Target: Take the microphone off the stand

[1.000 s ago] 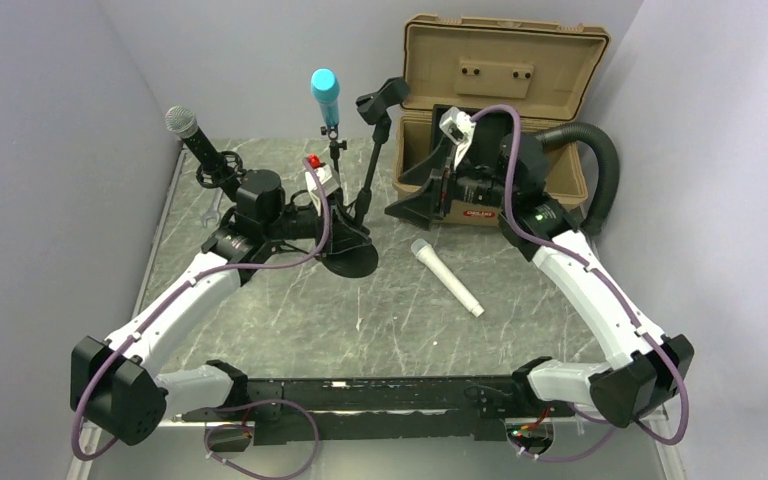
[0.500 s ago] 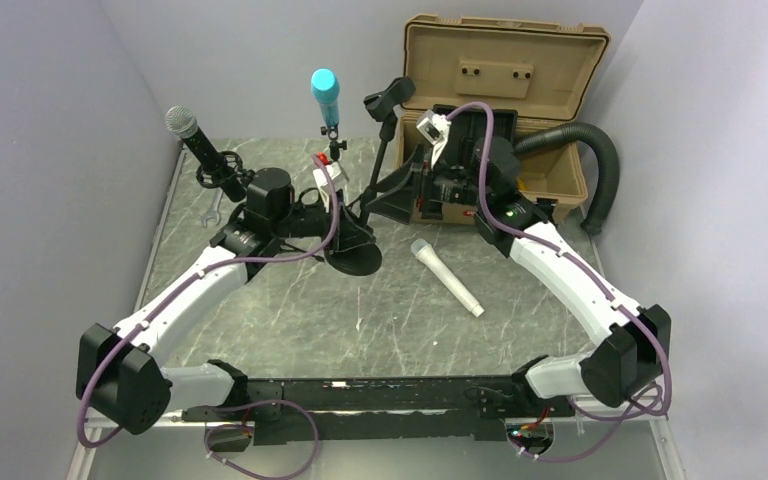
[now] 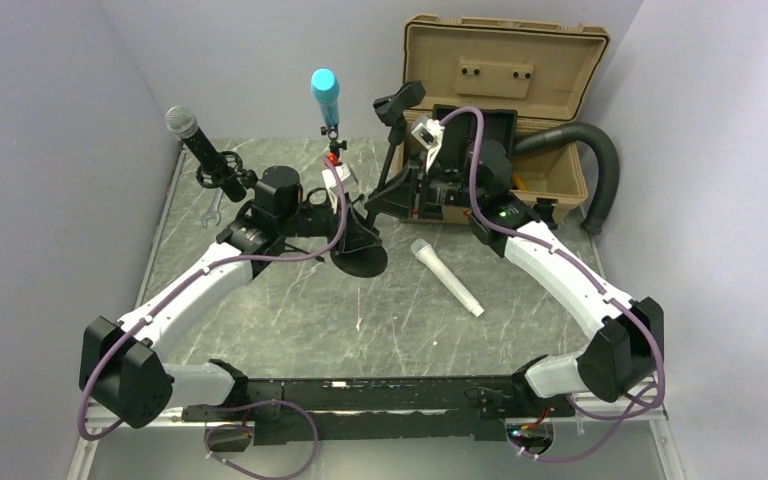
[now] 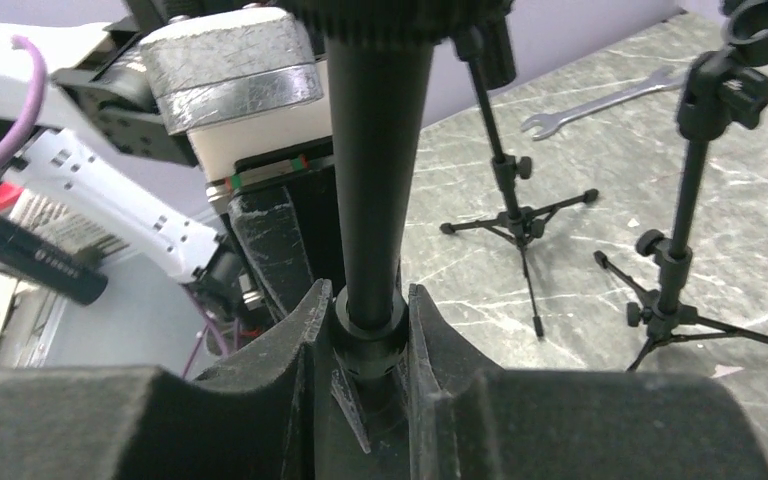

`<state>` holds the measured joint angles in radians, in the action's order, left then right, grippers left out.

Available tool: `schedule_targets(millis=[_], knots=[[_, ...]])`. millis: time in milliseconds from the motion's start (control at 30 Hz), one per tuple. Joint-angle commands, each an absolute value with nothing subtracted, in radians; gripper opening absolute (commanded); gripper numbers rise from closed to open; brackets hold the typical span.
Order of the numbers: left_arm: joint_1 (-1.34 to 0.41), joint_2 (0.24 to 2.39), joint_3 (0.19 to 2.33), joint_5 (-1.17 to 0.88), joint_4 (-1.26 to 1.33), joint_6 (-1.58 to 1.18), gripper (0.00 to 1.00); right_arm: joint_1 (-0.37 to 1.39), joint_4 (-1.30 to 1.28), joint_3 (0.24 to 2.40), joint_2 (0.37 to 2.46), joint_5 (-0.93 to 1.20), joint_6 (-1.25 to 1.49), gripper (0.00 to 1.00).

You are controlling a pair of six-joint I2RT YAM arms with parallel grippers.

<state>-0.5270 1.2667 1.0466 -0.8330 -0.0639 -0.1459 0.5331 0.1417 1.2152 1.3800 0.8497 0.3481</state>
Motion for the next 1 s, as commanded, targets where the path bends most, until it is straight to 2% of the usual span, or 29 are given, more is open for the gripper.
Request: schedule_targets(millis=[0,200,300,333,367,433,600,767,967], knots=[[-0.534,1.183,1.039,-1.005,0.096,-0.173,0.00,0.485,0.236,1.179,1.314,1.022,0.302,0.00],[-0.535,1.187,1.062,-1.268,0.239,-0.369,0.00,0.466,0.163,1.217,1.291,1.235,0.221,0.00],[-0.536,1.186,1.065,-1.276,0.289,-0.420,0.00,0.466,0.131,1.221,1.291,1.249,0.199,0.30],[-0.537,1.185,1.065,-1.260,0.291,-0.426,0.00,0.464,0.126,1.218,1.287,1.233,0.200,0.56],[-0.536,1.184,1.067,-1.231,0.278,-0.412,0.00,0.462,0.132,1.211,1.282,1.213,0.209,0.68],[-0.537,1.177,1.075,-1.152,0.225,-0.365,0.00,0.457,0.160,1.200,1.275,1.170,0.252,0.78],[-0.567,1.205,1.178,-0.874,-0.082,-0.123,0.00,0.449,0.148,1.234,1.284,1.029,0.344,0.82],[-0.638,1.223,1.230,-0.633,-0.187,-0.013,0.00,0.452,0.180,1.252,1.299,0.969,0.430,0.81],[-0.682,1.236,1.236,-0.445,-0.214,0.030,0.00,0.444,0.228,1.217,1.294,0.918,0.464,0.71]])
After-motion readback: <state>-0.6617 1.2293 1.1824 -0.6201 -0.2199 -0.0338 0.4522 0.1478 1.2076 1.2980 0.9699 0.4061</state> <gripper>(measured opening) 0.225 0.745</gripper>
